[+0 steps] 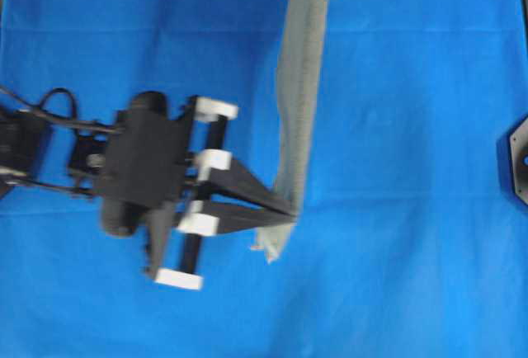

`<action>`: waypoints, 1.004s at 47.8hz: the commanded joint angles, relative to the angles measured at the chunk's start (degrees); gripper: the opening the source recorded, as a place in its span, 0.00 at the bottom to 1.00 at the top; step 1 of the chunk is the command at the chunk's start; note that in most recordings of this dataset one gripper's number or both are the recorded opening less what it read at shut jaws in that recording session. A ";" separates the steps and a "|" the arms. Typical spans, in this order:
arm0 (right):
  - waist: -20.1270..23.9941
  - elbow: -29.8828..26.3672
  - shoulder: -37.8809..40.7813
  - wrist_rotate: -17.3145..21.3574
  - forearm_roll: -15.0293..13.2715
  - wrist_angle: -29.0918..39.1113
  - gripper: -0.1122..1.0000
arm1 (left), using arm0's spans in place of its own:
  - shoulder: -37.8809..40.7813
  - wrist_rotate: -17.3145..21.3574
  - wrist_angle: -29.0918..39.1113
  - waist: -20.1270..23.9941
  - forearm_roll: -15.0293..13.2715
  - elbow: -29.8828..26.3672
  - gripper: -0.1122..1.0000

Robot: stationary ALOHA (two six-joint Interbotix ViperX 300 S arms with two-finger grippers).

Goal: Fold a large towel.

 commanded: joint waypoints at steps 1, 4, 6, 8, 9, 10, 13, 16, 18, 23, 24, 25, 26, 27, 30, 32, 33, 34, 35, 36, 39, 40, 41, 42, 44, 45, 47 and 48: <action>-0.97 1.85 -3.78 0.00 -0.26 1.41 0.12 | 3.25 0.09 -3.78 -2.02 0.00 -3.96 0.11; -1.05 4.48 -6.50 -0.09 -0.26 2.11 0.12 | 6.94 0.00 -5.45 -2.02 0.00 -6.50 0.11; -1.05 6.33 -8.61 -0.09 -0.26 2.64 0.12 | 9.67 -0.09 -6.15 -2.02 -0.09 -8.61 0.11; -1.05 8.53 -11.43 -0.18 -0.35 3.52 0.12 | 12.30 -0.18 -6.50 -2.11 -0.09 -11.25 0.11; -1.05 9.58 -12.66 -0.26 -0.35 3.96 0.12 | 13.71 -0.18 -6.59 -2.20 -0.09 -12.66 0.11; -1.05 10.37 -13.89 -0.35 -0.35 4.48 0.12 | 15.03 -0.18 -6.68 -2.29 -0.09 -14.06 0.11; -1.05 12.66 -17.75 -0.88 -0.26 6.42 0.12 | 19.86 -0.18 -6.94 -2.81 -0.09 -19.34 0.11; -1.05 14.41 -21.09 -1.76 -0.18 8.53 0.12 | 23.91 -0.18 -6.86 -3.16 -0.18 -24.17 0.11; -1.05 15.29 -22.76 -2.37 0.00 9.76 0.12 | 26.28 -0.26 -6.68 -3.34 -0.18 -27.07 0.11; -0.70 17.14 -25.14 -3.69 0.70 11.87 0.12 | 30.94 -0.97 -6.59 -3.69 -0.35 -32.87 0.11; -0.53 17.23 -25.14 -3.87 0.88 12.04 0.12 | 31.55 -0.97 -6.59 -3.87 -0.35 -33.75 0.11; -0.44 17.49 -25.05 -4.04 1.05 12.13 0.12 | 32.08 -1.05 -6.59 -3.96 -0.35 -34.45 0.11; -0.44 17.58 -24.87 -4.22 1.23 12.13 0.12 | 32.61 -1.05 -6.68 -4.04 -0.44 -34.98 0.11; -0.44 17.67 -24.43 -4.22 1.32 12.13 0.12 | 33.05 -1.05 -6.68 -4.22 -0.44 -35.51 0.11; -0.18 17.67 -22.68 -4.39 1.67 11.51 0.12 | 33.31 -1.23 -6.86 -4.57 -0.62 -35.60 0.11; -0.09 17.49 -21.18 -4.39 1.67 10.81 0.12 | 33.31 -1.58 -6.86 -4.75 -0.88 -35.07 0.11; 0.00 17.40 -20.13 -4.39 1.67 10.37 0.12 | 33.13 -1.93 -6.77 -4.75 -0.97 -34.72 0.11; 0.00 17.23 -19.25 -4.39 1.67 9.93 0.12 | 32.96 -2.29 -6.77 -4.83 -1.05 -34.19 0.11; 0.09 17.14 -18.19 -4.39 1.76 9.23 0.12 | 32.61 -2.72 -6.77 -4.83 -1.05 -33.49 0.11; 0.18 16.96 -17.14 -4.31 1.76 8.61 0.12 | 32.26 -3.25 -6.86 -4.92 -1.05 -32.61 0.11; 0.79 16.08 -13.45 -4.13 2.20 6.42 0.12 | 30.85 -5.27 -6.94 -5.01 -1.05 -29.27 0.11; 0.97 15.82 -12.39 -4.04 2.37 5.71 0.12 | 30.32 -6.15 -6.94 -5.01 -1.05 -27.95 0.11; 1.32 15.47 -11.16 -3.96 2.55 5.10 0.12 | 29.62 -7.03 -7.03 -5.01 -1.05 -26.37 0.11; 1.67 15.21 -10.11 -3.87 2.72 4.48 0.12 | 28.56 -8.35 -7.29 -5.01 -1.05 -24.08 0.11; 2.37 14.50 -7.91 -3.78 2.81 3.25 0.12 | 27.07 -10.37 -8.00 -5.19 -1.05 -20.65 0.11; 2.72 14.06 -6.86 -3.69 2.90 2.64 0.12 | 26.28 -11.34 -8.35 -5.27 -1.05 -18.81 0.11; 3.60 13.18 -4.57 -3.60 2.90 1.49 0.12 | 24.70 -13.18 -9.23 -5.63 -1.05 -15.03 0.11; 4.22 12.39 -2.99 -3.52 2.90 0.70 0.12 | 23.73 -14.06 -9.58 -5.71 -1.05 -13.18 0.11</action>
